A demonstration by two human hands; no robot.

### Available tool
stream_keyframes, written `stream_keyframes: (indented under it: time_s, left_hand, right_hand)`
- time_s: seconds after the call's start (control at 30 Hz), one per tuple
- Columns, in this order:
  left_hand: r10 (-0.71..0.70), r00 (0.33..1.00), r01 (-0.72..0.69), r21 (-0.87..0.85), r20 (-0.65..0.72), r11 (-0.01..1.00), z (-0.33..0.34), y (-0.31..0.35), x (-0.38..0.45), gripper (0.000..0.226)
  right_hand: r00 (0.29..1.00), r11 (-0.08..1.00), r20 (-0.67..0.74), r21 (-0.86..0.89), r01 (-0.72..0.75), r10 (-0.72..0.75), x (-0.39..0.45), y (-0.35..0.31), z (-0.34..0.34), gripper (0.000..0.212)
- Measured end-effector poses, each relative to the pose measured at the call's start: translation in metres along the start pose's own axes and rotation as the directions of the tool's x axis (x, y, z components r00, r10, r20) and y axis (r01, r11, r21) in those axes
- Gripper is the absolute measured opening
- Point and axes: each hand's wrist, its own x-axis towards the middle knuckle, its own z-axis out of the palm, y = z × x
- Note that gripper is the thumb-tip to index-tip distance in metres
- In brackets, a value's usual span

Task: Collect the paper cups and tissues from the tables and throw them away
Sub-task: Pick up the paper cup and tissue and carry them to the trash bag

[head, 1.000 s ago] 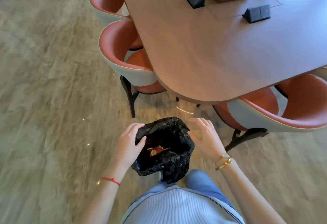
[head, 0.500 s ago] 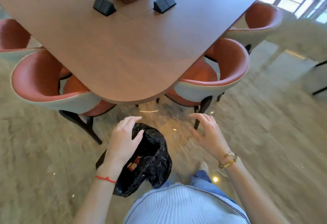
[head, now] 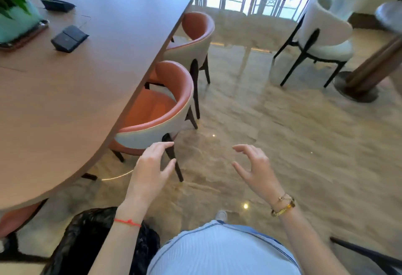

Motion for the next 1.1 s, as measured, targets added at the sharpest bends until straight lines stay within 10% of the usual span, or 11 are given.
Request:
stream_keyframes:
  time_s: [0.57,1.1]
  left_hand:
    - [0.328,0.907,-0.309,-0.109,0.264,0.945,0.155,0.165,0.234,0.039]
    - [0.531,0.757,-0.526,-0.128,0.38,0.841,0.254,0.282,0.583,0.039]
  right_hand:
    - [0.863,0.924,-0.343,0.043,-0.38,0.371,0.071,0.189,-0.14,0.032]
    - [0.705,0.87,-0.544,0.101,-0.483,0.455,0.338,0.315,-0.259,0.034]
